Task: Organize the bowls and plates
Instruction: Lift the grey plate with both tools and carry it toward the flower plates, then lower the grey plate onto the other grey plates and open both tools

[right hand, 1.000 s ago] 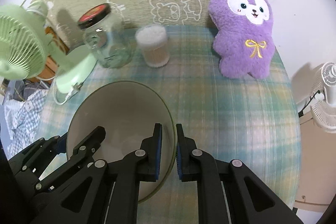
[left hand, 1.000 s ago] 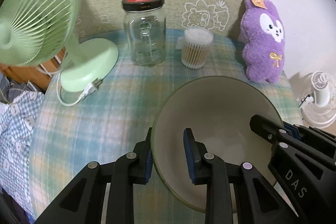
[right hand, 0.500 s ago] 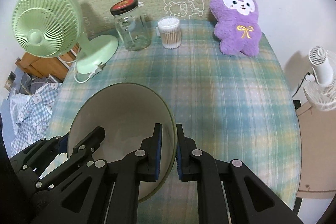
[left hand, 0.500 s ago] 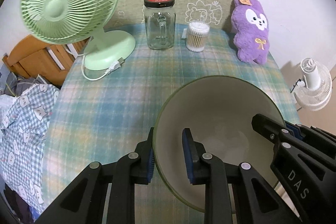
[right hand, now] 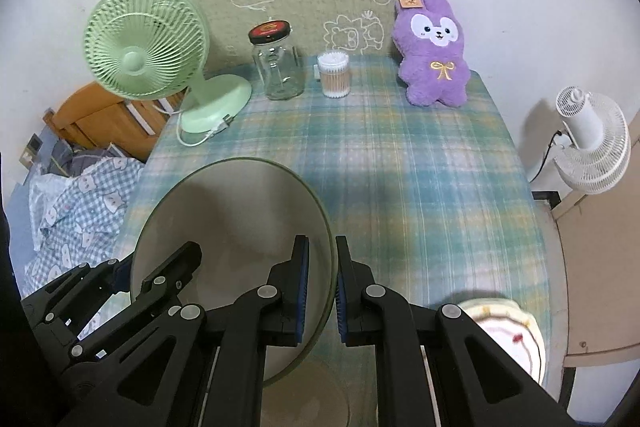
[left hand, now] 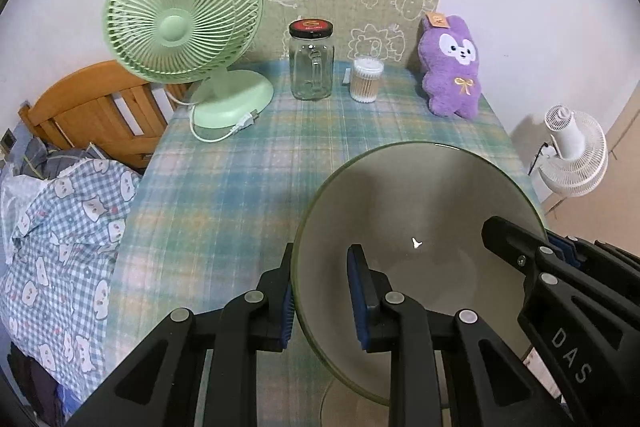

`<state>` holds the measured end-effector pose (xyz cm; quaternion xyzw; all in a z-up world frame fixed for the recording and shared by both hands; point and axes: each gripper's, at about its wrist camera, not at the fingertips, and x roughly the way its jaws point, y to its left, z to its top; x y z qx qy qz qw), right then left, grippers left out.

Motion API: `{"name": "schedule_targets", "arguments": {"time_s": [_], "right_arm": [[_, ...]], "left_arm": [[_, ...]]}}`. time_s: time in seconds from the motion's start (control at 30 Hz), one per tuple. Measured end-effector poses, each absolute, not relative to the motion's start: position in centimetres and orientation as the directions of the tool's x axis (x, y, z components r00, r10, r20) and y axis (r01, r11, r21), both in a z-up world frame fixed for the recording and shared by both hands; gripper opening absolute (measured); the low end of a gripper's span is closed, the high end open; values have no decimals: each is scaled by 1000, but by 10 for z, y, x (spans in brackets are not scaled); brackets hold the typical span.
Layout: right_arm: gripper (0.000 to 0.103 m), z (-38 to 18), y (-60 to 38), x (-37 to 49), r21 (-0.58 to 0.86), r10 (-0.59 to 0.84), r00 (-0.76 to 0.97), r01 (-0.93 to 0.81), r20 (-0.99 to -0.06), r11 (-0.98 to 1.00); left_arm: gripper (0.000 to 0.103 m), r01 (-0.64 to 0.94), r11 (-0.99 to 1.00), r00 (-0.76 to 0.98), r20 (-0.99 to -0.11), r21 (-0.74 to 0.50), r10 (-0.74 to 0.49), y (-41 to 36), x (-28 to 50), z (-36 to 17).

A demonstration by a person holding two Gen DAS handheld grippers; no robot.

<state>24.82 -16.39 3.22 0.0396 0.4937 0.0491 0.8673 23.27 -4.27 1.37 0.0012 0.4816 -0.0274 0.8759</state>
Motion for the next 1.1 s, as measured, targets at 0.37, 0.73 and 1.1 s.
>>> {"name": "schedule_targets", "arguments": {"time_s": [0.37,0.73,1.1], "right_arm": [[15,21,-158,189,138,132,469,-22,-873,990],[15,-7,-164,158,124,103,422,21,-901,992],[15,-35,-169,148,99,76,375,42,-924,994]], "left_arm": [[21,79,997,512,-858,-7,-47,-36,181,3],[21,122,993,461,-885,-5,-61,-47,157,-24],[21,138,990,433,-900,18,-44,-54,147,-46]]}}
